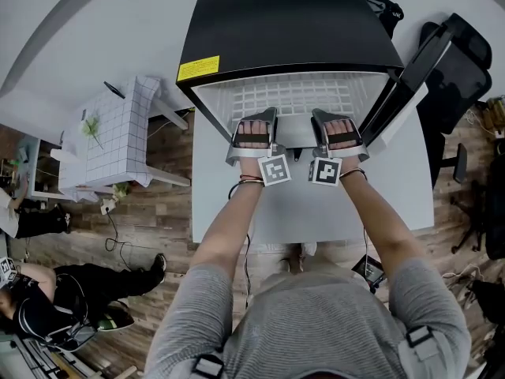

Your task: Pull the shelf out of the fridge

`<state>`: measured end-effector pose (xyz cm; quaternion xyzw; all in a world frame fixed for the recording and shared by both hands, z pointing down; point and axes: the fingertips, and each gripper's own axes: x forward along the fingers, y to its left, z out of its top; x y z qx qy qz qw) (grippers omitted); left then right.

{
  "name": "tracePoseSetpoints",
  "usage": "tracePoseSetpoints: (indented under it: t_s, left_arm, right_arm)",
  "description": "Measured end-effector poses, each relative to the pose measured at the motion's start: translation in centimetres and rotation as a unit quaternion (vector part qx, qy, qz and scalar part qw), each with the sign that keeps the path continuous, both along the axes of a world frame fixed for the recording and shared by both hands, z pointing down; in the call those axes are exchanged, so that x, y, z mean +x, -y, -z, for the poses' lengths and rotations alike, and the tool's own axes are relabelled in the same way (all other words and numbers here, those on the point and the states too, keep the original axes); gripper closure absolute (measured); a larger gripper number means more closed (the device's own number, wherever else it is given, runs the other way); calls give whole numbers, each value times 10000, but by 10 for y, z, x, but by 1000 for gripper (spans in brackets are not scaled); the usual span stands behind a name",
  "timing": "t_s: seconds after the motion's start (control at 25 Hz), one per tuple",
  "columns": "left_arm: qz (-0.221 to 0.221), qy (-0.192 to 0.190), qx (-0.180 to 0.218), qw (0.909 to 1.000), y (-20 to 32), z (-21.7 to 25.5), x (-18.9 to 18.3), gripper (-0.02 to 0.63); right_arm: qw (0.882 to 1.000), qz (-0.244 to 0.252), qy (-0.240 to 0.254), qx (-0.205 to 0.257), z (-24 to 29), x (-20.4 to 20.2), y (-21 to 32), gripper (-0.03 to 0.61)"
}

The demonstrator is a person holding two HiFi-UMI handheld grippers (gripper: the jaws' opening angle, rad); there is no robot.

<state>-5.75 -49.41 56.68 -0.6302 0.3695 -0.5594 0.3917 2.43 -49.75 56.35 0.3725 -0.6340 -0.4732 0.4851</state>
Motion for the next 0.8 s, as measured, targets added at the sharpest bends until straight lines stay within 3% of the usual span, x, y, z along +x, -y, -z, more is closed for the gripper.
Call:
tracePoseSetpoints:
  t_s: [0.32,0.68,0.76,0.8]
  left_arm:
    - [187,45,68,9998,23,-3,-8,460]
    - [260,-160,-19,9995,37,-12,-8,462]
    - [258,-11,59,9997,40,-11,-10,462]
    - [277,268,251,9989,44,-4,-14,462]
  right_arm:
    - [9997,-168,69,153,-1,0,22,453]
    - [9983,-296,111,489,8,-11,38,453]
    - [9980,-343,51,523,6,-11,44,453]
    - [9980,-373,48,508,5,-10,46,453]
